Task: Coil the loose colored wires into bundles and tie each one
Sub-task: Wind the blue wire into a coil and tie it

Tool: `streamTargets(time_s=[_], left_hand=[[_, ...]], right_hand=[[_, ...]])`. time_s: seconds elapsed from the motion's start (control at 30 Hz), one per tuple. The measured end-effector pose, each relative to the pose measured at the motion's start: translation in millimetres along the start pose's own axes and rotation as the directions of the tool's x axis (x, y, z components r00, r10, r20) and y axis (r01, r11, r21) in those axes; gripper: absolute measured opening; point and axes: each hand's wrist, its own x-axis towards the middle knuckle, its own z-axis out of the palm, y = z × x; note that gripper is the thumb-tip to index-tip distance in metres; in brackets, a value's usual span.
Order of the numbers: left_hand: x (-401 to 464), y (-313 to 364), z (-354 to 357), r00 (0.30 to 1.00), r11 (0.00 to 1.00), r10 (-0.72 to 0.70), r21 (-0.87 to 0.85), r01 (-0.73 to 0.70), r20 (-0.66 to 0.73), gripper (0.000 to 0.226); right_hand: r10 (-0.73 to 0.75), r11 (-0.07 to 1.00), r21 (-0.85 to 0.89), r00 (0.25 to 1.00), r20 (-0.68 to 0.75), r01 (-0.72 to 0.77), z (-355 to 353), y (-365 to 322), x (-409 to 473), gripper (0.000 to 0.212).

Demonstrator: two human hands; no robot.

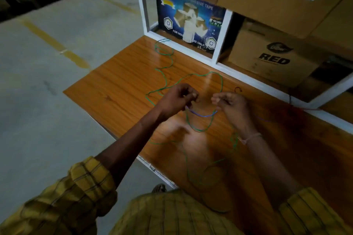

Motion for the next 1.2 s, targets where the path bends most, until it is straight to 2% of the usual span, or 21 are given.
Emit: streamTargets(time_s=[0.1,0.2,0.27,0.33,0.4,0.53,0.63,0.7,0.77,0.87,0.97,1.07,1.13,1.2], left_hand=[[10.9,-16.2,-37.9,0.995,0.998,0.051,0.043,-0.048,-0.08,0.011],[17.2,-38.2,-69.7,0.987,0.994,0.046,0.108,-0.029,-0.153,0.01],[19.7,-56.2,-86.4,0.99,0.983,0.045,0.185,-0.019,-0.136,0.011],[17.2,-69.0,-97.7,0.997,0.963,0.017,0.271,0.005,-0.081,0.019],[12.5,-74.2,-103.7,1.0,0.958,-0.018,0.287,0.021,-0.012,0.033],[3.4,-71.0,-104.5,0.981,0.993,-0.038,0.117,0.016,0.189,0.036],[0.9,-70.8,-102.7,0.965,1.0,-0.015,0.026,0.008,0.261,0.024],[-0.5,-66.7,-100.3,0.956,1.0,0.017,-0.028,-0.009,0.293,0.013],[-1.3,-59.9,-97.2,0.947,0.995,0.054,-0.096,-0.025,0.316,0.007],[-0.5,-48.9,-89.7,0.938,0.981,0.131,-0.181,-0.075,0.322,0.008],[1.3,-35.6,-78.1,0.93,0.956,0.196,-0.272,-0.11,0.312,0.011],[1.1,-18.7,-65.5,0.94,0.864,0.204,-0.502,-0.041,0.274,0.025],[4.2,-8.0,-56.1,0.94,0.761,0.209,-0.648,0.017,0.271,0.038],[8.8,2.8,-47.0,0.938,0.653,0.215,-0.754,0.069,0.272,0.045]], right_hand=[[0.019,1.0,-0.005,1.0,0.024,-0.019,28.2,-6.4,9.3,0.027],[0.031,0.998,-0.051,0.999,0.025,-0.03,54.2,-6.7,19.1,0.023],[0.021,0.996,-0.085,1.0,0.023,-0.019,69.9,-5.9,26.6,0.017],[-0.007,0.992,-0.127,1.0,0.029,0.011,86.8,-4.1,33.5,0.026],[-0.041,0.983,-0.176,0.998,0.041,0.047,103.7,-2.5,38.3,0.034],[-0.071,0.972,-0.222,0.997,0.034,0.077,125.0,-0.4,47.0,0.026],[-0.102,0.959,-0.266,0.995,-0.006,0.097,127.3,-3.8,49.7,0.021],[-0.119,0.955,-0.28,0.992,-0.051,0.1,119.4,-9.3,50.2,0.02],[-0.114,0.966,-0.247,0.986,-0.124,0.081,107.1,-19.0,50.3,0.029],[-0.086,0.977,-0.212,0.968,-0.237,0.035,84.4,-39.0,49.7,0.026],[-0.067,0.983,-0.184,0.955,-0.288,0.013,64.2,-52.5,47.4,0.025],[-0.011,0.967,-0.249,0.971,-0.239,-0.05,47.0,-56.8,44.7,0.026],[-0.018,0.913,-0.406,0.993,-0.117,-0.031,37.3,-57.7,39.9,0.029],[-0.028,0.81,-0.584,0.999,0.031,0.041,29.8,-61.5,31.2,0.035]])
